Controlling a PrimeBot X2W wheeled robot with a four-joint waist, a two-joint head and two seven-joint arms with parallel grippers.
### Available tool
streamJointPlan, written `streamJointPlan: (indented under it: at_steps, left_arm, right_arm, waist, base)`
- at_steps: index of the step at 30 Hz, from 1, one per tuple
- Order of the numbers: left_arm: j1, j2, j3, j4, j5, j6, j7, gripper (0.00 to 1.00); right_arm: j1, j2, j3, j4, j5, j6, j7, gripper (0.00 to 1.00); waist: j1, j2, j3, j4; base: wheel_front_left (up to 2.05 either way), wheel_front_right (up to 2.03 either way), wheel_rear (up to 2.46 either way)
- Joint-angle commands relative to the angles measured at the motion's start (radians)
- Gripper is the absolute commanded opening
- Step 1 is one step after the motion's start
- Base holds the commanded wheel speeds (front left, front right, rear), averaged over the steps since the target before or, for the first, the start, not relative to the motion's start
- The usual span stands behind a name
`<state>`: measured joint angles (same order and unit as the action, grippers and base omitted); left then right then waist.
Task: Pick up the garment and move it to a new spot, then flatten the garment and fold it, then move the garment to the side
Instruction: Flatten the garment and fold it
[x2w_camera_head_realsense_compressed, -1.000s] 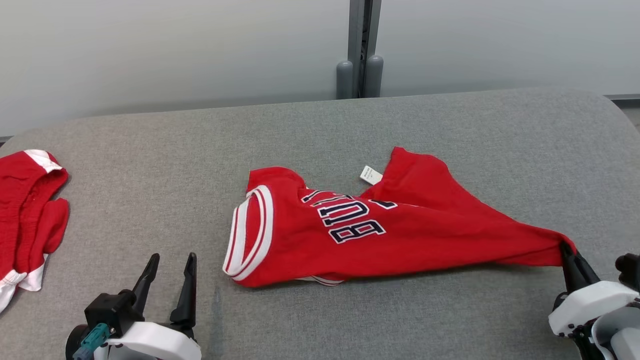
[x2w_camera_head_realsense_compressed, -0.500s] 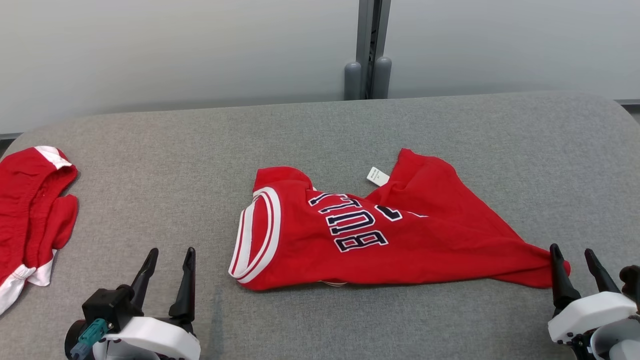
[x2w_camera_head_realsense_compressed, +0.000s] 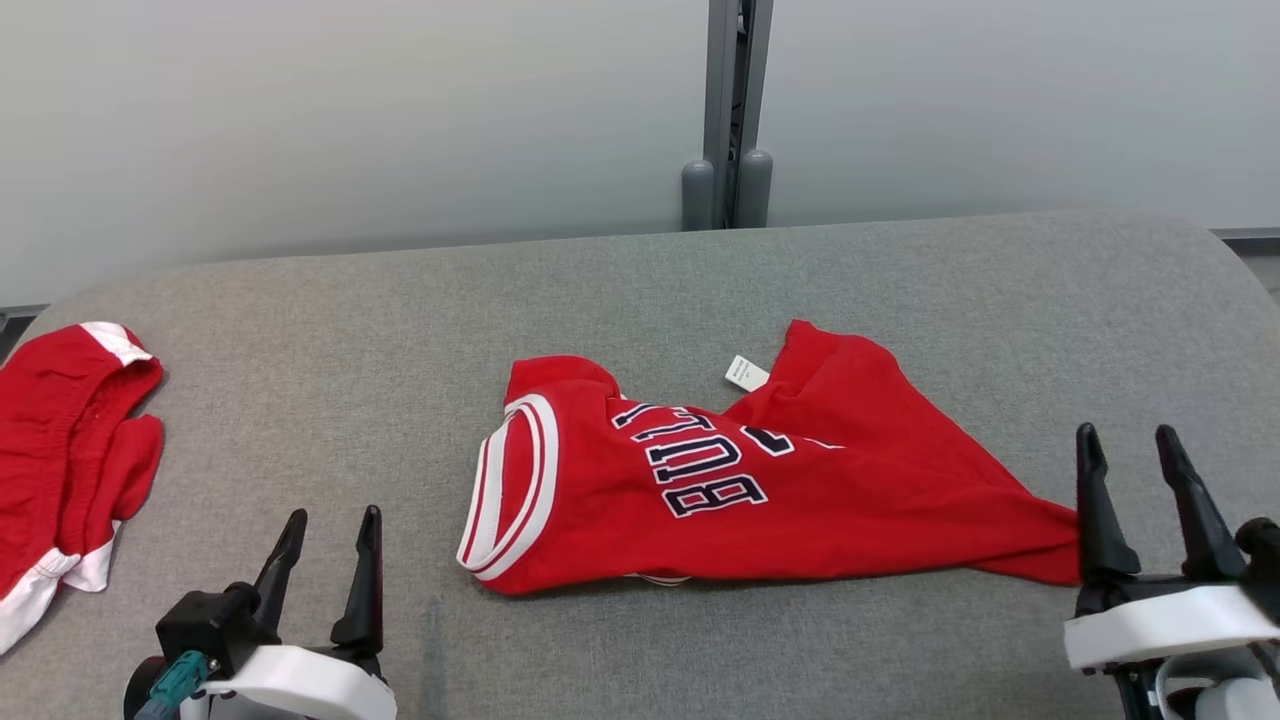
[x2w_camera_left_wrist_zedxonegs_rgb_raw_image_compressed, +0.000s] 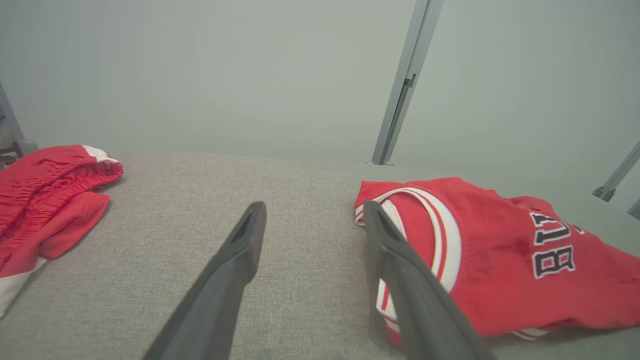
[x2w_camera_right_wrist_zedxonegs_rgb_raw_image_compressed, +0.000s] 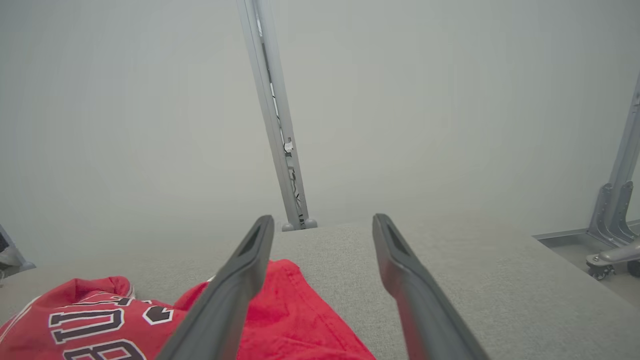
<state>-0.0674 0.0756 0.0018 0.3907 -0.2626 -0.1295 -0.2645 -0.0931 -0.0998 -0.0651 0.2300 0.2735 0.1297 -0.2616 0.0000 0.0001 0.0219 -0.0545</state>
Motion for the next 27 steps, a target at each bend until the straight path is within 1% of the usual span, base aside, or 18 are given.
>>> streamJointPlan:
  at_steps: [1, 6, 9, 27]
  left_arm:
    - [0.001, -0.001, 0.003, -0.003, 0.009, -0.002, -0.002, 1.0]
    - [0.007, -0.008, 0.003, -0.006, 0.01, -0.002, -0.002, 1.0]
    - [0.006, -0.01, -0.001, -0.006, 0.01, -0.002, -0.002, 1.0]
    - [0.008, -0.019, -0.019, 0.02, -0.004, -0.002, -0.002, 1.0]
  right_arm:
    - [0.014, 0.003, 0.007, -0.02, -0.004, 0.002, -0.003, 1.0]
    - [0.059, 0.029, 0.052, -0.111, -0.004, 0.002, -0.003, 1.0]
    - [0.087, 0.041, 0.064, -0.133, -0.006, 0.002, -0.003, 1.0]
    - [0.084, 0.047, 0.079, -0.106, 0.019, 0.002, -0.003, 1.0]
  waist:
    - [0.0, -0.0001, -0.005, 0.002]
    - [0.0, -0.0001, -0.013, 0.015]
    - [0.0, -0.0001, -0.013, 0.023]
    - [0.0, -0.0001, -0.011, 0.03]
  base:
    - [0.0, 0.0, 0.0]
    - [0.0, 0.0, 0.0]
    - [0.0, 0.0, 0.0]
    - [0.0, 0.0, 0.0]
